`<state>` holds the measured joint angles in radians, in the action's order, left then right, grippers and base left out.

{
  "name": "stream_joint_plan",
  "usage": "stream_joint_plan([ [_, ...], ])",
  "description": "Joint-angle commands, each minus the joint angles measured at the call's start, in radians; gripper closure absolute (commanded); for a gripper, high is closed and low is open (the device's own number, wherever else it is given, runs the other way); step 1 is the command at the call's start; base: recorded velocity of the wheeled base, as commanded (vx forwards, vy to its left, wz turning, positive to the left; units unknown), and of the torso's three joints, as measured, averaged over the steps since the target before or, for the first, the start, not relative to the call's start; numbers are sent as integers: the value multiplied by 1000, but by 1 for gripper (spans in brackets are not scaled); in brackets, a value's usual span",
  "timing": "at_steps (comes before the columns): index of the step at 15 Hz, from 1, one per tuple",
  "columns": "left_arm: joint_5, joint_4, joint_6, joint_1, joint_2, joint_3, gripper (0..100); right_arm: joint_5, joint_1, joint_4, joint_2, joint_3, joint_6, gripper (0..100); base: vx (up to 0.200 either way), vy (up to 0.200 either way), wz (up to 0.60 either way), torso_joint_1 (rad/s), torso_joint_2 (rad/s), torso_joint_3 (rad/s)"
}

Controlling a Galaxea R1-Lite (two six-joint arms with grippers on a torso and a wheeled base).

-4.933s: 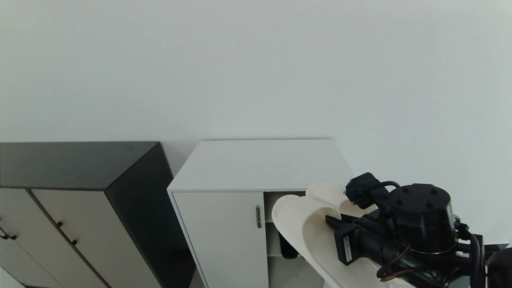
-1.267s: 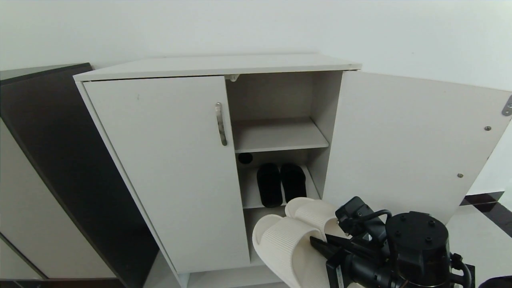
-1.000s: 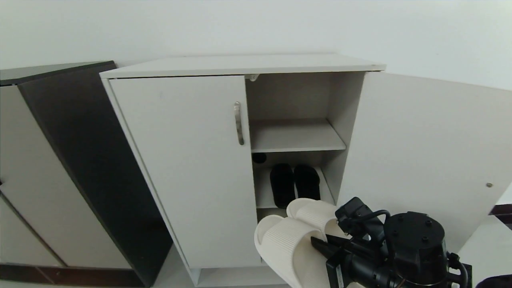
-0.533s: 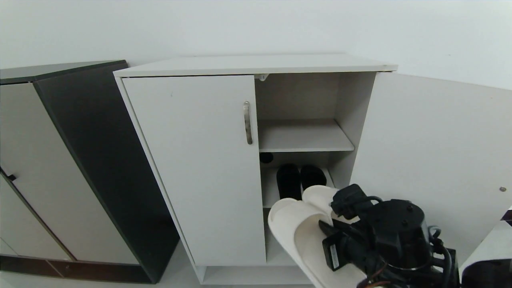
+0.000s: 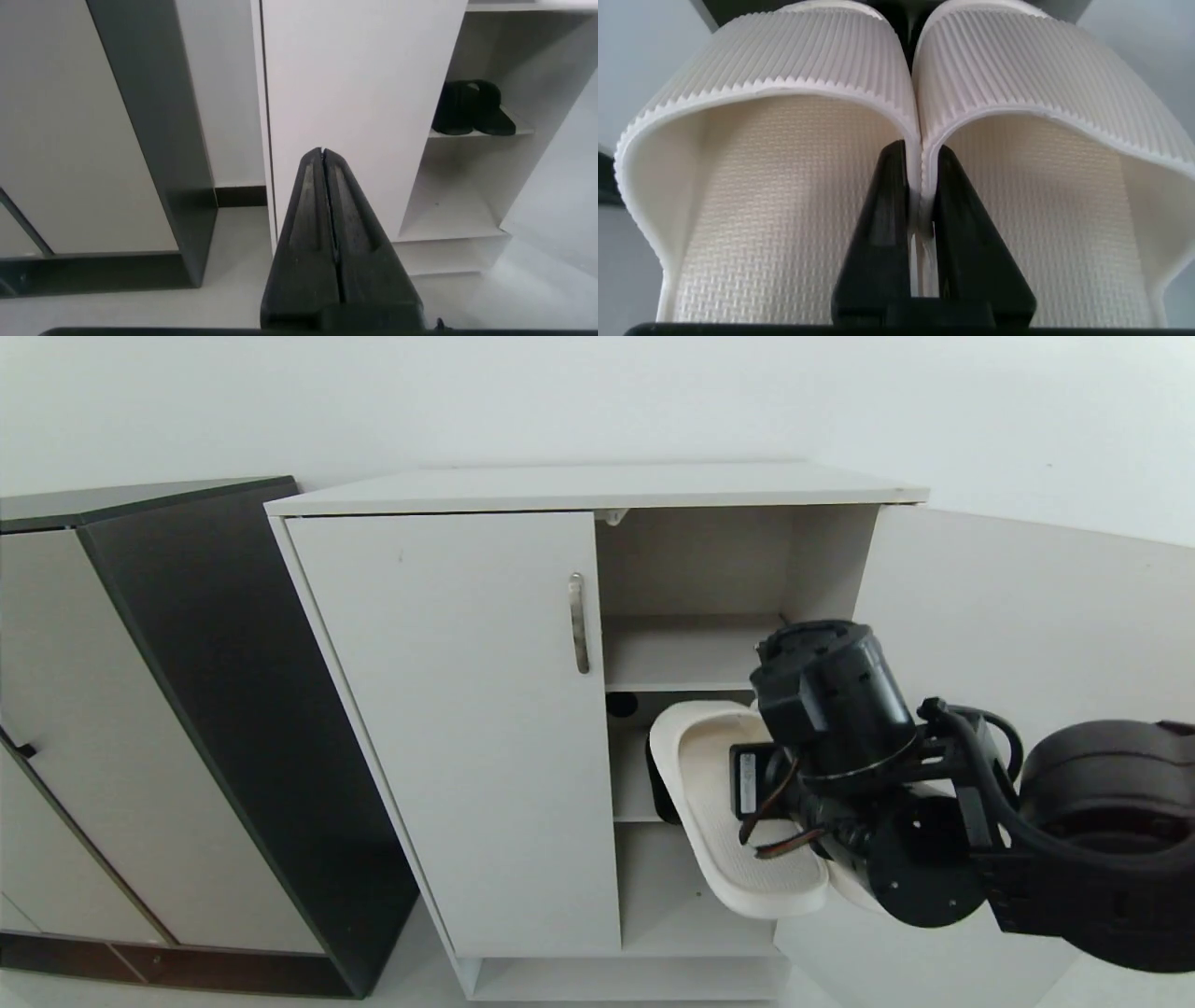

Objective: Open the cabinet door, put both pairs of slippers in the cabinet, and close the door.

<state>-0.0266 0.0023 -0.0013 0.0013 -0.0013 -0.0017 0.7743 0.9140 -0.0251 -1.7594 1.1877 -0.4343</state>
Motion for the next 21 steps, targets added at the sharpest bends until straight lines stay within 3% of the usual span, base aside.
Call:
stream_joint_plan([
  [1,1,-1,0,0,1,0,100,11,5,8,-20,72,0,100,0,0,0,0,0,0],
  [6,-1,-1,1,0,1,0,100,14,-11,-107,-83,81,92,100,0,0,0,0,0,0],
  [19,-3,-1,1,0,1,0,100,5,-66,-107,-173,161,115,100,200,0,0,2,1,4],
  [21,-1,-1,1,0,1,0,100,5,-66,-110,-184,164,121,100,0,0,0,0,0,0],
])
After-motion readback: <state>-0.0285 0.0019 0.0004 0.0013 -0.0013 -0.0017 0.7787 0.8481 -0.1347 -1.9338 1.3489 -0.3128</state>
